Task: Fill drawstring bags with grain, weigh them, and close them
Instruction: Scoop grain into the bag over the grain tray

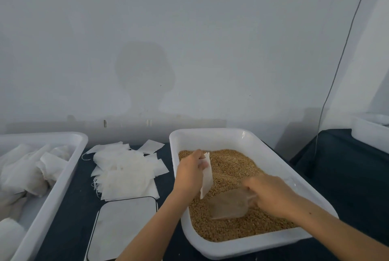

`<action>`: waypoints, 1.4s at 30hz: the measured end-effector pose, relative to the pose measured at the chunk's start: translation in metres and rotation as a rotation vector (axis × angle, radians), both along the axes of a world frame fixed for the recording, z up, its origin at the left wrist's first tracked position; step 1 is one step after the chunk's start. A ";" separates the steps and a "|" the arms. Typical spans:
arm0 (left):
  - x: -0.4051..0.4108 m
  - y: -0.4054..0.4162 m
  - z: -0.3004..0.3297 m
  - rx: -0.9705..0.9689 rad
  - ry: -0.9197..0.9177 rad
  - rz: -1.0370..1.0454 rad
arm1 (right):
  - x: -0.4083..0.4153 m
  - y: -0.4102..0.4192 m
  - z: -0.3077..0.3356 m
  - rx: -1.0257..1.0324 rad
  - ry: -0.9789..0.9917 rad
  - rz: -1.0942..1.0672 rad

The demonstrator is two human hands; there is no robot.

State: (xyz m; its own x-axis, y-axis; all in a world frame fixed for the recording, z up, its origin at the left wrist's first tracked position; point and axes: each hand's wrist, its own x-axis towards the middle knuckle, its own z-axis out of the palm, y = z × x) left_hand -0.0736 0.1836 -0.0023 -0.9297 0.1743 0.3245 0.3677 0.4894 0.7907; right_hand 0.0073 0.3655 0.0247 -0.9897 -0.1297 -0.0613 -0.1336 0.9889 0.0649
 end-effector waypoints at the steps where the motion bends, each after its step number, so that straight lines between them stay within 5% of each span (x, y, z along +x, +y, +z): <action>1: 0.000 0.000 -0.001 -0.023 0.008 0.000 | 0.000 0.000 -0.004 -0.033 0.001 -0.001; 12: -0.001 0.006 -0.008 -0.234 0.121 -0.038 | 0.008 0.028 0.034 -0.138 -0.049 -0.154; 24: 0.002 0.006 -0.009 -0.285 0.168 -0.074 | -0.011 0.015 0.078 -0.083 0.234 -0.105; 34: 0.001 0.006 -0.011 -0.279 0.210 -0.078 | -0.011 0.003 0.071 0.356 0.535 0.053; 39: -0.001 0.004 -0.010 -0.197 0.151 -0.056 | -0.009 0.009 0.064 0.269 0.429 -0.115; 42: -0.002 0.001 -0.002 -0.041 0.072 -0.011 | -0.010 0.011 0.040 0.005 0.183 -0.227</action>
